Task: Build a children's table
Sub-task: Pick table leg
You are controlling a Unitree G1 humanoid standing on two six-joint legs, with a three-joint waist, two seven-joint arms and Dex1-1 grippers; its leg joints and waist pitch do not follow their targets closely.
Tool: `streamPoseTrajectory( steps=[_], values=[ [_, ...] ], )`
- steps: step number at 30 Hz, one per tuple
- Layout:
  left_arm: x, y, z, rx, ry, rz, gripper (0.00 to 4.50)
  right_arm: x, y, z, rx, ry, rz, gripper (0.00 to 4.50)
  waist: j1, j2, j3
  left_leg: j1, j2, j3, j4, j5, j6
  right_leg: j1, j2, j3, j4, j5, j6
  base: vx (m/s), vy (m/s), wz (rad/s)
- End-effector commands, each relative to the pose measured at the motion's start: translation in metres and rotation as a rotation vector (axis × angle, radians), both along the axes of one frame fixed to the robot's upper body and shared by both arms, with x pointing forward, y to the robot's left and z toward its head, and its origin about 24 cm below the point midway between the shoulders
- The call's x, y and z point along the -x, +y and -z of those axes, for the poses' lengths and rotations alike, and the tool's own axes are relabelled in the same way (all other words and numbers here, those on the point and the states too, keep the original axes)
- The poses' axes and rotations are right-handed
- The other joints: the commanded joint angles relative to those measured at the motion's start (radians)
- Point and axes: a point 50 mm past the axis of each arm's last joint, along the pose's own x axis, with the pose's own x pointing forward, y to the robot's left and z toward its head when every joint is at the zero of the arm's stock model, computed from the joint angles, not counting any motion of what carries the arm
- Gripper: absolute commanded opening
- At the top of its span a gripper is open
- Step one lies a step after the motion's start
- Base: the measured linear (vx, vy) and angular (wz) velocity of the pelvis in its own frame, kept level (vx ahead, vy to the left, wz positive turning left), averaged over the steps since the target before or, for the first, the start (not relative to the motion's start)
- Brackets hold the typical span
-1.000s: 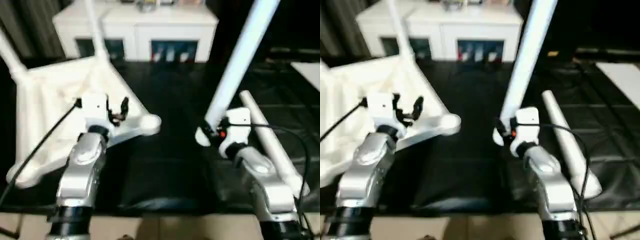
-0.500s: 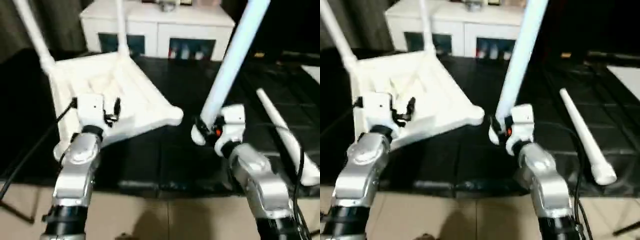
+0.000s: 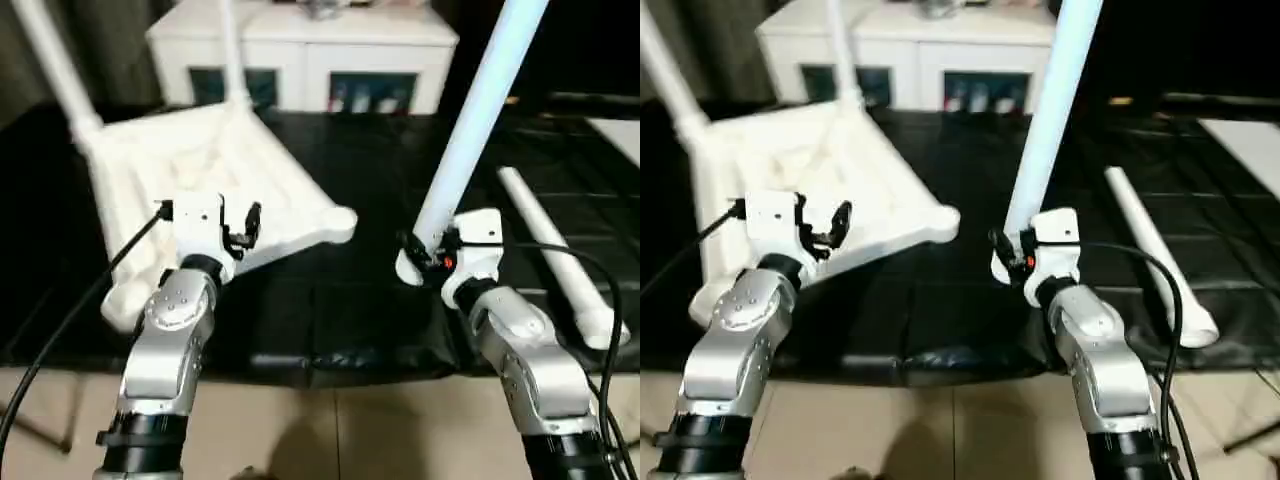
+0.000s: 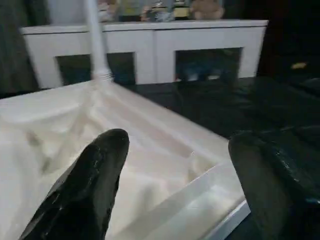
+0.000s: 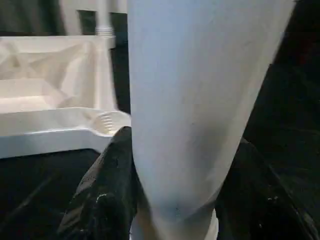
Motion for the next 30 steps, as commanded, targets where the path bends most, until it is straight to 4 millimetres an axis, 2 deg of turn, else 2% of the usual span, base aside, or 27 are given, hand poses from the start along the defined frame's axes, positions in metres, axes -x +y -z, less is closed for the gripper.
streamPoseTrajectory(
  steps=[1,2,4,5,6,9,10,11,12,13,14,15,16,17,18,19,20,21,22,23,24,25,26,27,28,29,30],
  values=[
    [0.0000,-0.0033,-0.0045,0.013,-0.018,0.019,3.71,-0.0004,-0.0028,-0.0055,0.015,-0.027,0.002,1.86,-0.027,0.000,-0.042,0.054,0.049,-0.032,-0.104,-0.830,-0.069,-0.004,-0.053,0.023,-0.100,-0.469,-0.087,0.071,0.053,-0.15],
    [0.0002,-0.0033,-0.0046,0.011,-0.019,0.018,3.71,-0.0001,-0.0027,-0.0053,0.015,-0.026,0.001,1.86,-0.030,-0.009,-0.044,0.043,0.042,-0.023,-0.094,-0.772,-0.056,0.005,-0.063,0.030,-0.109,-0.509,-0.093,0.072,0.021,-0.10],
    [0.0002,-0.0033,-0.0047,0.012,-0.020,0.018,3.71,0.0001,-0.0026,-0.0052,0.015,-0.025,0.001,1.86,-0.020,-0.015,-0.056,0.003,0.031,-0.005,-0.081,-0.590,-0.011,0.046,-0.082,0.051,-0.119,-0.548,-0.096,0.046,0.000,-0.03],
    [0.0004,-0.0031,-0.0044,0.009,-0.018,0.018,3.71,0.0004,-0.0024,-0.0051,0.013,-0.024,0.001,1.86,-0.008,-0.018,-0.066,-0.024,0.029,0.010,-0.066,-0.376,0.051,0.067,-0.087,0.060,-0.124,-0.528,-0.106,0.103,-0.005,-0.02],
    [0.0005,-0.0029,-0.0044,0.010,-0.017,0.018,3.71,0.0005,-0.0023,-0.0052,0.012,-0.024,0.002,1.86,-0.008,-0.019,-0.070,-0.025,0.029,0.012,-0.066,-0.331,0.066,0.070,-0.078,0.056,-0.119,-0.483,-0.114,0.168,-0.008,0.01],
    [0.0005,-0.0026,-0.0039,0.010,-0.015,0.018,3.71,0.0003,-0.0029,-0.0046,0.012,-0.023,0.006,1.86,-0.018,0.000,-0.091,0.039,0.049,-0.001,-0.073,-0.216,0.152,0.044,-0.030,0.028,-0.069,-0.147,-0.202,0.151,-0.006,0.08],
    [0.0005,-0.0025,-0.0039,0.008,-0.014,0.018,3.71,0.0001,-0.0036,-0.0043,0.012,-0.022,0.009,1.86,-0.034,0.003,-0.093,0.068,0.066,-0.028,-0.072,-0.143,0.242,0.024,-0.014,0.015,-0.032,-0.018,-0.221,0.190,-0.007,0.11],
    [0.0005,-0.0023,-0.0039,0.006,-0.014,0.018,3.71,0.0001,-0.0037,-0.0042,0.013,-0.021,0.010,1.86,-0.043,0.009,-0.100,0.120,0.081,-0.056,-0.053,-0.022,0.365,-0.022,-0.009,0.004,0.003,0.035,-0.202,0.188,-0.015,0.08],
    [0.0005,-0.0023,-0.0039,0.006,-0.013,0.018,3.71,0.0001,-0.0037,-0.0042,0.013,-0.021,0.010,1.86,-0.053,-0.004,-0.097,0.145,0.101,-0.081,-0.041,0.045,0.462,-0.061,-0.024,0.014,0.031,0.038,-0.162,0.180,-0.033,0.06],
    [0.0005,-0.0023,-0.0039,0.006,-0.013,0.018,3.71,0.0001,-0.0037,-0.0042,0.013,-0.021,0.010,1.86,-0.046,-0.009,-0.097,0.148,0.096,-0.080,-0.030,0.084,0.491,-0.065,-0.031,0.022,0.034,0.052,-0.138,0.180,-0.033,0.06],
    [0.0005,-0.0020,-0.0039,0.006,-0.013,0.019,3.71,-0.0001,-0.0042,-0.0041,0.014,-0.021,0.014,1.86,-0.025,-0.029,-0.093,0.080,0.041,-0.034,-0.004,0.105,0.493,-0.003,-0.047,0.054,0.014,0.155,-0.123,0.176,-0.037,0.03],
    [0.0006,-0.0019,-0.0040,0.006,-0.013,0.019,3.71,-0.0001,-0.0044,-0.0040,0.014,-0.020,0.015,1.86,-0.010,-0.051,-0.089,-0.006,-0.033,0.009,0.033,0.071,0.451,0.078,-0.039,0.088,-0.013,0.236,-0.124,0.082,-0.016,0.01],
    [0.0006,-0.0019,-0.0040,0.006,-0.013,0.019,3.71,-0.0001,-0.0046,-0.0039,0.016,-0.020,0.016,1.86,0.015,-0.047,-0.084,-0.071,-0.058,0.023,0.060,0.025,0.403,0.127,-0.067,0.120,-0.039,0.249,-0.143,0.148,-0.010,0.11],
    [0.0006,-0.0023,-0.0039,0.006,-0.012,0.019,3.71,-0.0001,-0.0050,-0.0036,0.021,-0.020,0.016,1.86,0.044,-0.031,-0.094,-0.117,-0.017,-0.003,0.086,-0.016,0.252,0.173,-0.101,0.157,-0.047,0.311,-0.163,0.133,-0.001,0.23],
    [0.0006,-0.0024,-0.0038,0.006,-0.012,0.019,3.71,-0.0001,-0.0051,-0.0035,0.023,-0.020,0.016,1.86,0.043,-0.012,-0.101,-0.099,0.001,-0.009,0.051,0.024,0.217,0.167,-0.065,0.126,-0.022,0.367,-0.134,0.225,-0.021,0.24],
    [0.0006,-0.0026,-0.0038,0.006,-0.012,0.020,3.71,-0.0001,-0.0051,-0.0035,0.023,-0.020,0.016,1.86,-0.003,0.021,-0.107,0.055,0.043,-0.072,0.016,0.220,0.296,0.046,0.054,0.030,0.083,0.352,-0.025,0.159,-0.027,0.15],
    [0.0006,-0.0028,-0.0037,0.005,-0.012,0.020,3.71,-0.0002,-0.0050,-0.0034,0.024,-0.019,0.015,1.86,-0.068,0.023,-0.136,0.264,0.171,-0.216,0.024,0.503,0.588,-0.180,0.000,0.022,0.172,-0.087,0.088,0.173,-0.100,-0.09],
    [0.0006,-0.0028,-0.0037,0.005,-0.012,0.020,3.71,-0.0002,-0.0050,-0.0034,0.024,-0.019,0.015,1.86,-0.052,0.012,-0.121,0.231,0.189,-0.218,0.033,0.718,0.649,-0.218,-0.038,0.053,0.195,-0.140,0.122,0.052,-0.144,-0.22],
    [0.0006,-0.0028,-0.0037,0.007,-0.012,0.020,3.71,-0.0002,-0.0048,-0.0033,0.020,-0.017,0.013,1.86,-0.054,0.002,-0.112,0.189,0.174,-0.191,0.017,0.714,0.619,-0.216,-0.049,0.067,0.202,-0.077,0.119,0.052,-0.144,-0.22],
    [0.0006,-0.0027,-0.0036,0.007,-0.011,0.020,3.71,-0.0002,-0.0046,-0.0032,0.019,-0.016,0.012,1.86,-0.025,-0.020,-0.086,0.096,0.070,-0.081,-0.013,0.433,0.506,-0.160,-0.024,0.066,0.138,0.095,0.044,-0.119,-0.083,-0.17],
    [0.0007,-0.0024,-0.0035,0.007,-0.011,0.019,3.71,-0.0001,-0.0044,-0.0032,0.019,-0.016,0.009,1.86,-0.014,-0.051,-0.077,0.080,0.014,-0.027,-0.002,0.245,0.425,-0.133,-0.025,0.078,0.053,0.188,-0.009,-0.036,-0.071,0.00],
    [0.0008,-0.0020,-0.0033,0.006,-0.011,0.018,3.71,0.0002,-0.0038,-0.0033,0.018,-0.016,0.003,1.86,0.005,-0.126,-0.079,0.011,-0.095,0.016,0.067,-0.102,0.297,-0.023,-0.050,0.173,-0.031,0.014,0.019,-0.036,-0.071,0.00],
    [0.0018,-0.0013,-0.0043,0.040,-0.025,0.021,3.71,0.0010,-0.0029,-0.0032,0.016,-0.015,-0.007,1.86,0.036,-0.100,-0.085,-0.035,-0.090,-0.020,0.158,-0.178,0.216,0.055,-0.155,0.250,-0.054,-0.113,-0.125,0.113,-0.072,0.09],
    [0.0023,-0.0013,-0.0046,0.053,-0.027,0.027,3.71,0.0015,-0.0024,-0.0032,0.013,-0.015,-0.014,1.86,0.038,-0.095,-0.081,-0.043,-0.076,-0.032,0.173,-0.140,0.165,0.049,-0.148,0.238,-0.047,-0.130,-0.165,0.080,-0.046,0.01],
    [0.0025,-0.0009,-0.0039,0.048,-0.018,0.029,3.71,0.0022,-0.0017,-0.0031,0.004,-0.013,-0.023,1.86,0.028,-0.086,-0.072,-0.063,-0.064,-0.045,0.162,-0.037,0.098,0.055,-0.142,0.205,-0.034,-0.033,-0.204,0.080,-0.046,0.01],
    [0.0025,-0.0009,-0.0039,0.048,-0.018,0.029,3.71,0.0022,-0.0017,-0.0031,0.004,-0.013,-0.023,1.86,0.027,-0.066,-0.064,-0.056,-0.037,-0.053,0.135,0.029,0.052,0.034,-0.151,0.175,-0.047,0.030,-0.265,0.000,0.000,0.00],
    [0.0026,-0.0006,-0.0028,0.034,-0.007,0.033,3.71,0.0032,-0.0011,-0.0031,-0.006,-0.012,-0.032,1.86,0.026,-0.053,-0.062,-0.053,-0.019,-0.056,0.101,0.066,0.042,0.021,-0.138,0.151,-0.048,0.032,-0.290,0.000,0.000,0.00]
  ],
)
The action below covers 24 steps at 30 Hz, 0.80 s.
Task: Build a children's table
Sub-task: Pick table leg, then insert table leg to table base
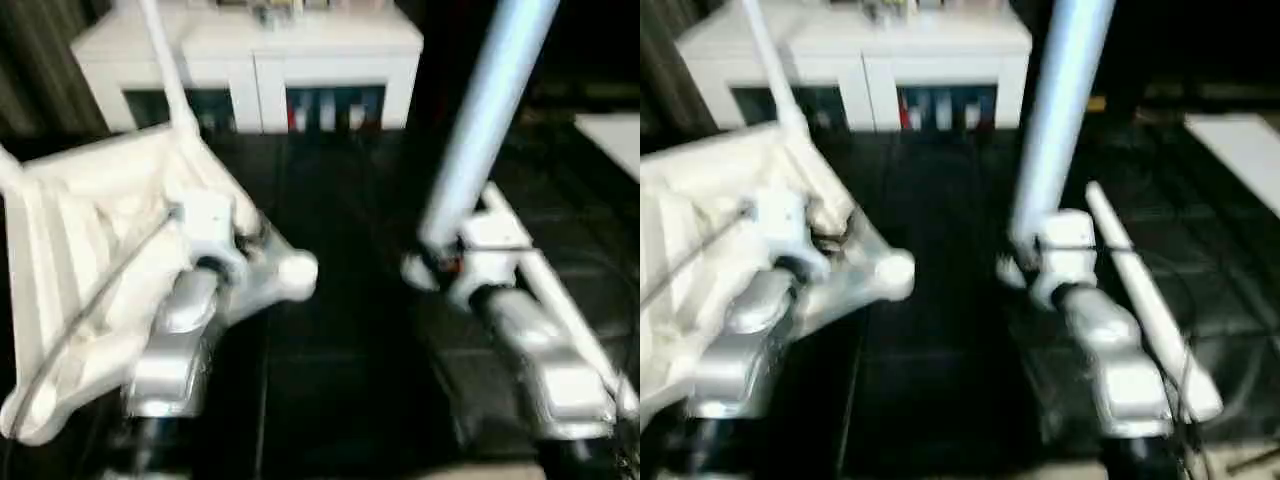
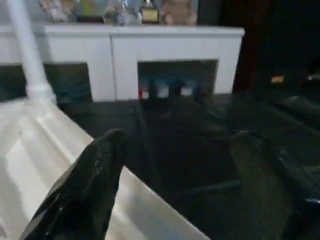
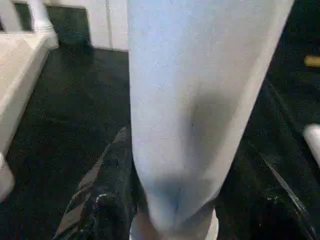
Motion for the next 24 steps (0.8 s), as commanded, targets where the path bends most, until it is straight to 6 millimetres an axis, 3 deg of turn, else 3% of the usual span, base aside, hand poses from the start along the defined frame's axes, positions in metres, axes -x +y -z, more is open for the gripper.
streamPoseTrajectory(
  steps=[1,2,3,4,5,6,7,8,9,10,11,13,14,16,17,18,20,23,24],
  values=[
    [0.002,0.009,0.001,0.000,0.010,0.042,3.71,0.002,0.012,-0.007,-0.053,-0.019,-0.066,1.86,0.018,0.028,-0.036,-0.029,0.096,-0.022,-0.122,0.241,-0.006,0.056,-0.099,0.019,-0.107,0.017,-0.260,0.000,0.000,0.00],
    [0.003,0.009,0.001,0.012,0.010,0.089,3.71,0.002,0.013,-0.007,-0.071,-0.017,-0.079,1.86,0.019,0.057,-0.044,-0.018,0.126,-0.035,-0.155,0.208,0.008,0.052,-0.069,0.007,-0.085,0.036,-0.219,0.036,0.080,-0.14],
    [0.004,0.009,0.001,0.020,0.007,0.129,3.71,0.003,0.014,-0.008,-0.083,-0.015,-0.088,1.86,-0.010,0.057,-0.053,-0.015,0.155,-0.057,-0.158,0.176,0.016,0.038,-0.036,-0.012,-0.037,0.128,-0.187,0.051,0.103,-0.08],
    [0.006,0.008,0.002,0.012,0.009,0.197,3.91,0.004,0.014,-0.008,-0.089,-0.015,-0.094,1.86,0.000,0.049,-0.067,0.013,0.153,-0.051,-0.130,0.262,0.034,0.013,-0.056,-0.002,-0.042,0.247,-0.204,0.051,0.103,-0.08],
    [0.009,0.010,0.003,-0.034,0.018,0.269,3.91,0.004,0.014,-0.008,-0.092,-0.013,-0.097,1.86,0.010,0.047,-0.068,-0.002,0.141,-0.037,-0.129,0.313,0.046,0.022,-0.070,0.004,-0.045,0.299,-0.221,0.021,0.067,0.05],
    [0.010,0.011,0.004,-0.067,0.026,0.320,4.01,0.004,0.013,-0.008,-0.093,-0.012,-0.098,1.86,0.020,0.043,-0.064,-0.009,0.134,-0.022,-0.134,0.241,0.040,0.019,-0.076,0.008,-0.051,0.271,-0.235,-0.026,0.053,0.03],
    [0.014,0.014,0.007,-0.103,0.055,0.400,4.05,0.004,0.013,-0.008,-0.094,-0.011,-0.102,1.86,0.022,0.041,-0.060,-0.010,0.134,-0.016,-0.141,0.176,0.035,0.019,-0.080,0.010,-0.056,0.234,-0.242,-0.026,0.053,0.03],
    [0.015,0.016,0.008,-0.131,0.070,0.440,4.09,0.004,0.012,-0.008,-0.098,-0.010,-0.105,1.86,0.025,0.040,-0.051,-0.010,0.136,-0.007,-0.158,0.019,0.012,0.018,-0.083,0.012,-0.064,0.122,-0.250,0.000,0.000,0.00],
    [0.016,0.018,0.009,-0.152,0.082,0.470,4.18,0.004,0.012,-0.008,-0.102,-0.009,-0.106,1.86,0.023,0.038,-0.047,-0.009,0.136,-0.004,-0.166,-0.053,0.000,0.016,-0.084,0.015,-0.070,0.063,-0.247,0.000,0.000,0.00],
    [0.020,0.021,0.012,-0.195,0.133,0.553,4.29,0.003,0.010,-0.008,-0.107,-0.008,-0.110,1.86,0.022,0.034,-0.040,-0.005,0.137,-0.001,-0.178,-0.175,-0.033,0.012,-0.087,0.019,-0.077,-0.052,-0.237,0.000,0.000,0.00],
    [0.020,0.021,0.013,-0.201,0.148,0.569,4.42,0.003,0.009,-0.009,-0.107,-0.008,-0.111,1.86,0.021,0.038,-0.033,0.002,0.138,0.002,-0.186,-0.277,-0.073,0.001,-0.089,0.023,-0.086,-0.171,-0.219,-0.055,0.008,0.02],
    [0.020,0.020,0.017,-0.249,0.210,0.656,4.48,0.002,0.009,-0.010,-0.100,-0.003,-0.145,1.86,0.021,0.034,-0.030,0.010,0.137,0.005,-0.190,-0.359,-0.109,-0.007,-0.095,0.029,-0.099,-0.279,-0.188,-0.027,0.003,0.01],
    [0.021,0.019,0.020,-0.265,0.250,0.707,4.48,0.002,0.010,-0.010,-0.094,-0.001,-0.169,1.86,0.023,0.031,-0.031,0.014,0.135,0.010,-0.189,-0.361,-0.110,-0.011,-0.098,0.033,-0.105,-0.316,-0.169,0.000,0.000,0.00],
    [0.020,0.019,0.026,-0.286,0.339,0.774,4.48,0.001,0.010,-0.011,-0.078,0.003,-0.209,1.86,0.022,0.027,-0.032,0.008,0.136,0.015,-0.193,-0.316,-0.101,-0.008,-0.101,0.034,-0.106,-0.307,-0.159,-0.034,0.003,0.02],
    [0.017,0.020,0.030,-0.322,0.377,0.772,4.48,0.001,0.010,-0.012,-0.066,0.007,-0.228,1.86,0.023,0.033,-0.033,0.008,0.136,0.017,-0.193,-0.307,-0.102,-0.012,-0.099,0.034,-0.107,-0.302,-0.157,0.000,0.000,0.00],
    [0.014,0.021,0.033,-0.352,0.408,0.771,4.48,0.001,0.010,-0.012,-0.058,0.010,-0.242,1.86,0.022,0.032,-0.032,0.007,0.136,0.016,-0.194,-0.303,-0.101,-0.010,-0.099,0.033,-0.106,-0.296,-0.157,0.000,0.000,0.00],
    [0.011,0.022,0.037,-0.378,0.436,0.772,4.21,0.001,0.010,-0.012,-0.049,0.014,-0.259,1.86,0.019,0.031,-0.034,-0.002,0.138,0.013,-0.195,-0.285,-0.095,-0.004,-0.104,0.032,-0.104,-0.275,-0.167,0.000,0.000,0.00],
    [0.004,0.019,0.038,-0.370,0.473,0.767,4.11,0.001,0.008,-0.012,-0.022,0.016,-0.283,1.86,0.021,0.033,-0.039,0.003,0.139,0.017,-0.190,-0.266,-0.089,-0.006,-0.104,0.033,-0.102,-0.228,-0.193,0.000,0.000,0.00],
    [0.004,0.018,0.039,-0.371,0.485,0.761,3.86,0.001,0.008,-0.012,-0.019,0.018,-0.286,1.86,0.021,0.033,-0.038,-0.001,0.139,0.017,-0.190,-0.255,-0.083,-0.004,-0.105,0.032,-0.101,-0.219,-0.198,0.000,0.000,0.00]
  ],
)
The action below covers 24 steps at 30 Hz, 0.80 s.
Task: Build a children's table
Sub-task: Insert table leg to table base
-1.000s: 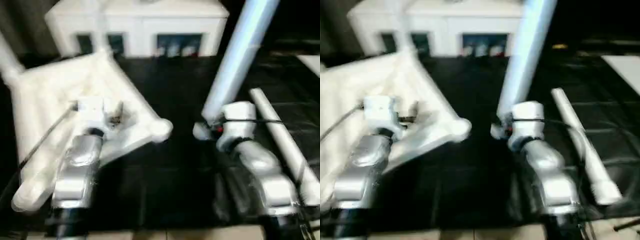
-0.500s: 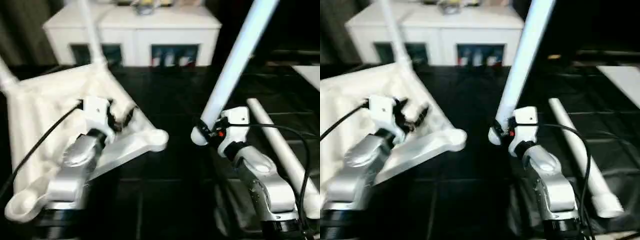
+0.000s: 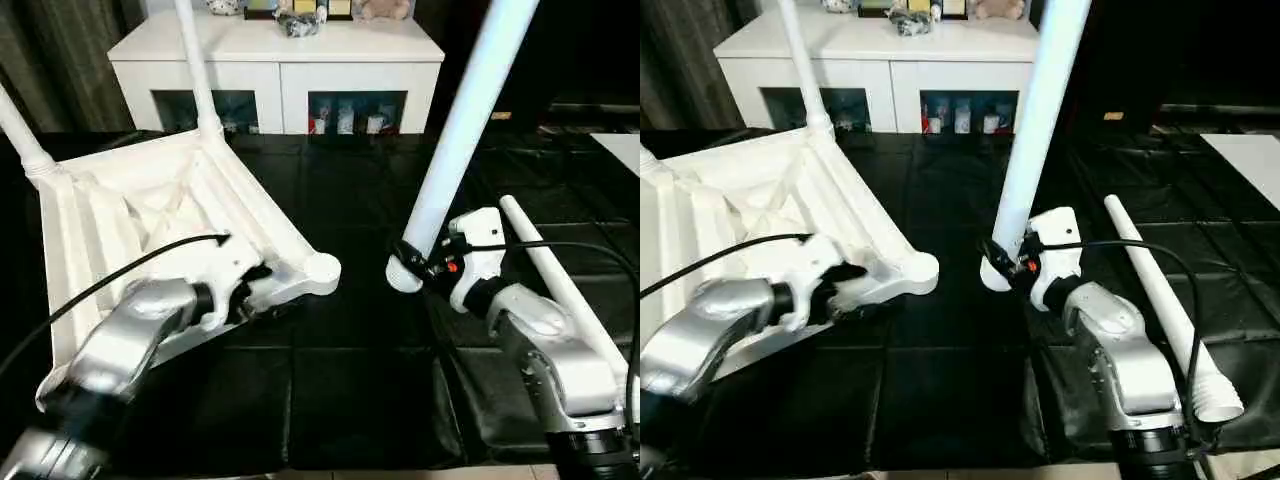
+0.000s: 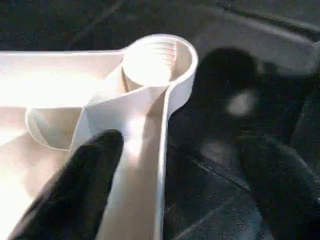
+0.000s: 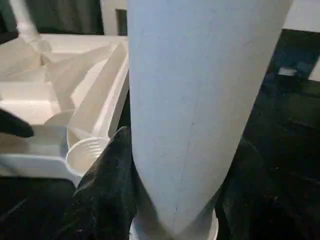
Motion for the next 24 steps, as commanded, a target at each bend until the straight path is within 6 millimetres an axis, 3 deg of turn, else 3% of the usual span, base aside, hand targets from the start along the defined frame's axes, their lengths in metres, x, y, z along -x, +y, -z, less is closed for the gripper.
streamPoseTrajectory(
  steps=[1,2,3,4,6,10,13,16,17,20,24],
  values=[
    [-0.0042,-0.0008,-0.0016,-0.031,0.018,-0.011,3.74,-0.0007,0.0006,-0.0031,0.009,-0.001,-0.026,1.86,0.001,0.002,-0.046,0.016,0.102,-0.050,-0.115,-0.315,-0.050,0.019,-0.094,0.057,-0.089,-0.216,-0.210,0.000,0.000,0.00],
    [-0.0054,-0.0005,-0.0017,-0.041,0.016,-0.024,3.70,-0.0005,0.0002,-0.0030,0.011,-0.001,-0.026,1.86,0.002,0.003,-0.050,0.015,0.103,-0.048,-0.112,-0.280,-0.040,0.020,-0.091,0.055,-0.086,-0.174,-0.218,0.000,0.000,0.00],
    [-0.0057,-0.0007,-0.0016,-0.047,0.018,-0.025,3.70,-0.0003,-0.0003,-0.0027,0.011,0.000,-0.026,1.86,0.003,0.013,-0.051,0.017,0.103,-0.047,-0.110,-0.266,-0.038,0.018,-0.091,0.055,-0.083,-0.146,-0.226,0.000,0.000,0.00],
    [-0.0057,-0.0007,-0.0016,-0.047,0.018,-0.025,3.70,-0.0003,-0.0003,-0.0027,0.011,0.000,-0.026,1.86,0.000,0.006,-0.053,0.013,0.103,-0.045,-0.109,-0.236,-0.024,0.023,-0.089,0.054,-0.081,-0.093,-0.239,0.000,0.000,0.00],
    [-0.0060,-0.0010,-0.0023,-0.056,0.028,-0.017,3.41,0.0001,-0.0010,-0.0019,0.015,0.004,-0.029,1.86,0.003,0.008,-0.060,0.011,0.103,-0.042,-0.103,-0.148,0.010,0.029,-0.088,0.049,-0.069,0.032,-0.263,0.000,0.000,0.00],
    [-0.0041,-0.0003,-0.0044,-0.083,0.050,-0.014,3.10,0.0010,-0.0009,-0.0005,0.026,0.009,-0.041,1.86,0.005,0.005,-0.064,0.011,0.103,-0.036,-0.097,-0.093,0.054,0.031,-0.086,0.046,-0.063,0.128,-0.289,0.000,0.000,0.00],
    [-0.0051,0.0018,-0.0048,-0.089,0.052,-0.045,2.84,-0.0003,-0.0013,-0.0010,0.030,0.005,-0.040,1.86,0.005,0.005,-0.058,0.012,0.106,-0.035,-0.101,-0.131,0.059,0.028,-0.085,0.045,-0.068,0.070,-0.297,0.000,0.000,0.00],
    [-0.0047,0.0031,-0.0054,-0.083,0.059,-0.058,2.76,-0.0012,-0.0012,-0.0019,0.031,0.002,-0.040,1.86,0.004,0.003,-0.053,0.016,0.107,-0.034,-0.107,-0.199,0.034,0.024,-0.085,0.048,-0.076,-0.020,-0.290,0.000,0.000,0.00],
    [-0.0039,0.0028,-0.0060,-0.077,0.063,-0.053,2.49,-0.0013,-0.0011,-0.0020,0.032,0.002,-0.041,1.86,0.004,0.004,-0.052,0.018,0.108,-0.034,-0.108,-0.220,0.023,0.021,-0.085,0.048,-0.078,-0.050,-0.285,0.000,0.000,0.00],
    [-0.0009,0.0020,-0.0066,-0.069,0.079,-0.044,2.29,-0.0016,-0.0011,-0.0018,0.035,0.001,-0.041,1.86,0.005,0.003,-0.050,0.017,0.108,-0.035,-0.112,-0.241,0.002,0.020,-0.087,0.050,-0.080,-0.079,-0.273,0.000,0.000,0.00],
    [0.0008,0.0028,-0.0058,-0.078,0.088,-0.050,1.97,-0.0023,-0.0006,-0.0017,0.037,0.001,-0.041,1.86,0.004,0.000,-0.049,0.014,0.106,-0.035,-0.112,-0.240,-0.001,0.020,-0.087,0.052,-0.083,-0.095,-0.261,0.000,0.000,0.00]
  ],
)
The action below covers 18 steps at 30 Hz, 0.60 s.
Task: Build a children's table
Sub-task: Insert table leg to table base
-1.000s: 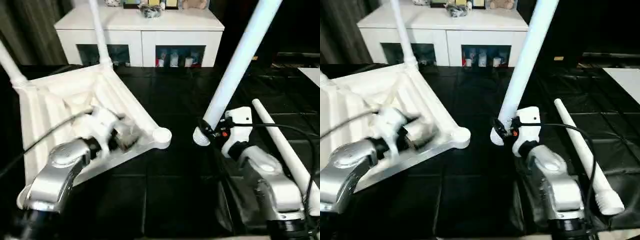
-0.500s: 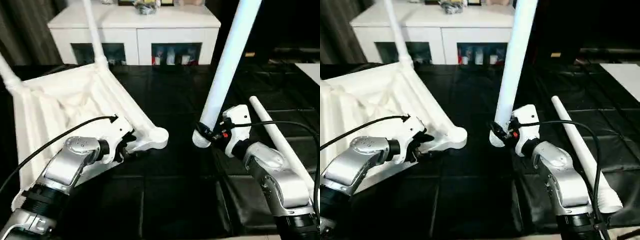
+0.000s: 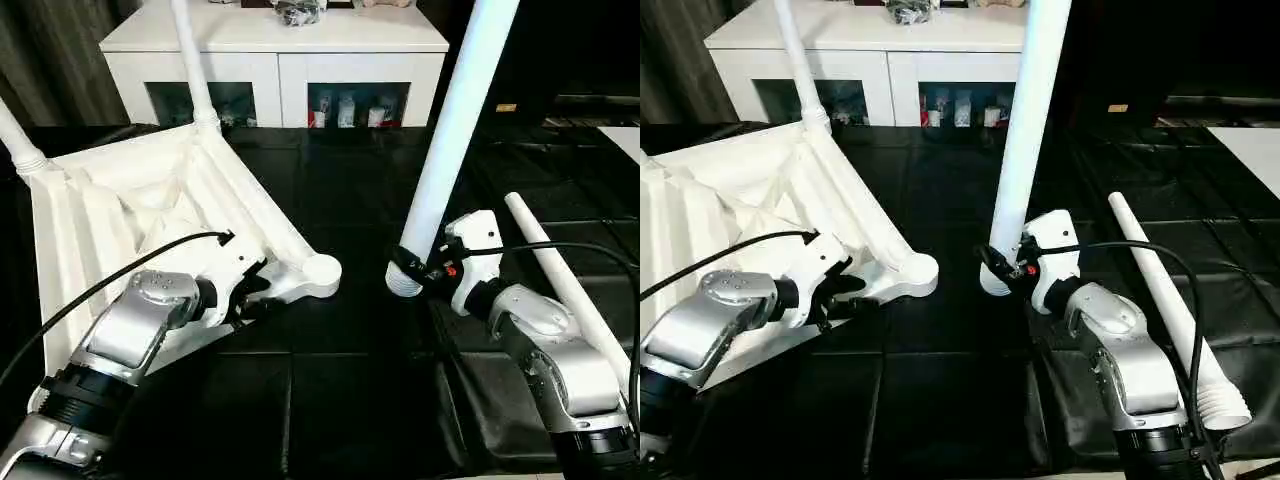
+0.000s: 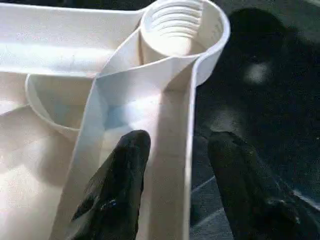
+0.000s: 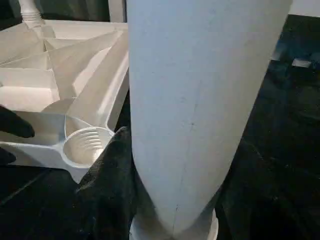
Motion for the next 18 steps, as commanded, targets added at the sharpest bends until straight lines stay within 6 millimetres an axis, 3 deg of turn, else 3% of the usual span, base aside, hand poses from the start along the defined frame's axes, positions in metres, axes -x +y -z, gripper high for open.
streamPoseTrajectory(
  steps=[1,6,13,18],
  values=[
    [0.001,0.003,-0.002,-0.004,-0.002,-0.008,1.92,-0.004,0.000,-0.003,0.011,-0.008,-0.007,1.86,0.002,0.000,-0.050,0.024,0.102,-0.042,-0.106,-0.243,-0.010,0.031,-0.088,0.053,-0.076,-0.092,-0.258,0.000,0.000,0.00],
    [0.004,0.002,0.002,-0.019,0.021,0.011,1.49,-0.004,0.001,-0.003,0.007,-0.010,-0.006,1.86,0.001,0.003,-0.051,0.023,0.101,-0.042,-0.105,-0.224,-0.004,0.032,-0.086,0.052,-0.074,-0.056,-0.263,0.000,0.000,0.00],
    [0.009,0.004,0.009,-0.051,0.048,0.020,0.89,-0.005,0.001,-0.004,0.006,-0.010,-0.002,1.86,0.003,0.005,-0.055,0.023,0.103,-0.040,-0.103,-0.156,0.028,0.037,-0.086,0.049,-0.068,0.042,-0.280,0.000,0.000,0.00],
    [0.008,0.004,0.009,-0.045,0.042,0.019,0.54,-0.006,0.000,-0.004,0.002,-0.013,0.004,1.86,0.003,0.003,-0.054,0.024,0.103,-0.039,-0.104,-0.177,0.026,0.036,-0.087,0.050,-0.071,0.012,-0.283,0.000,0.000,0.00]
  ],
)
